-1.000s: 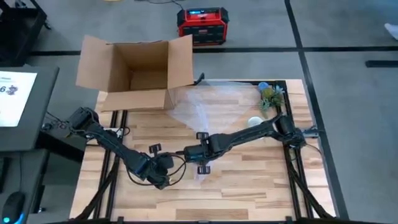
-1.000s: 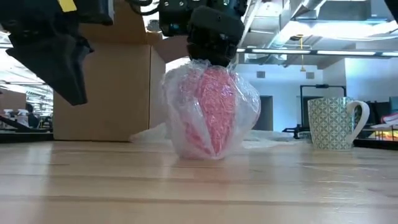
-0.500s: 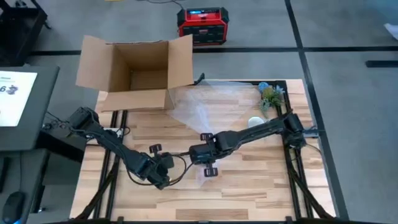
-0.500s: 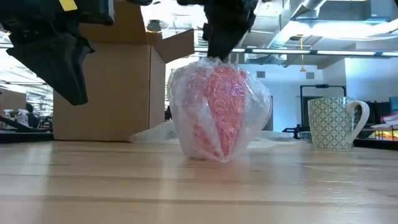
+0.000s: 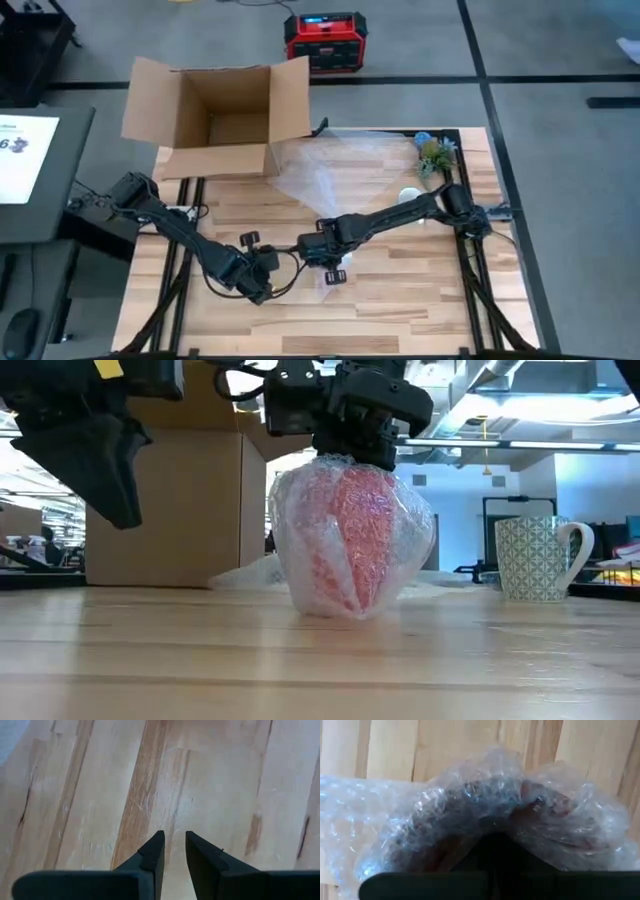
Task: Wrap mug
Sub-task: Wrap the red mug with bubble wrap, then put the wrapped red mug into the cardboard box
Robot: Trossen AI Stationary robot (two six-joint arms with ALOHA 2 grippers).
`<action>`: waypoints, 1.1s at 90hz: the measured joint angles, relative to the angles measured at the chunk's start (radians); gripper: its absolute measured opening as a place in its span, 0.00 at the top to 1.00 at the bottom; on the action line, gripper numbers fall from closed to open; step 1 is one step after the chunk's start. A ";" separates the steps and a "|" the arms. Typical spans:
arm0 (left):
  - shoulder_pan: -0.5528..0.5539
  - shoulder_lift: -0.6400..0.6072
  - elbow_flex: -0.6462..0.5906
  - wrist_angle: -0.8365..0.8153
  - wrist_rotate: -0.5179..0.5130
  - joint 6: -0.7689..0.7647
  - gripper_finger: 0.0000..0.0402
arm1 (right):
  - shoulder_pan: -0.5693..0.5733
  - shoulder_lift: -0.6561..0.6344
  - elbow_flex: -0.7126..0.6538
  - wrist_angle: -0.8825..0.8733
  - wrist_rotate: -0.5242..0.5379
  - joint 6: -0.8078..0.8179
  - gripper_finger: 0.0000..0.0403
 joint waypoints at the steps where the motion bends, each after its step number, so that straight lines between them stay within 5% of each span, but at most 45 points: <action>1: 0.000 0.000 0.000 0.000 0.000 0.000 0.86 | 0.000 -0.006 0.000 0.002 0.001 0.000 1.00; 33: 0.000 0.000 0.000 0.001 0.000 0.000 0.86 | 0.043 -0.218 -0.002 -0.023 0.000 -0.021 0.95; 73: -0.001 0.000 0.000 0.006 0.000 0.000 0.86 | 0.107 -0.123 -0.003 -0.056 0.006 -0.259 0.40; 86: -0.001 0.000 0.000 0.006 0.000 0.001 0.86 | 0.097 -0.036 -0.001 -0.050 0.073 -0.257 0.41; 99: -0.001 0.000 0.004 0.021 0.000 0.018 0.86 | 0.090 -0.010 0.003 -0.046 0.081 -0.239 0.55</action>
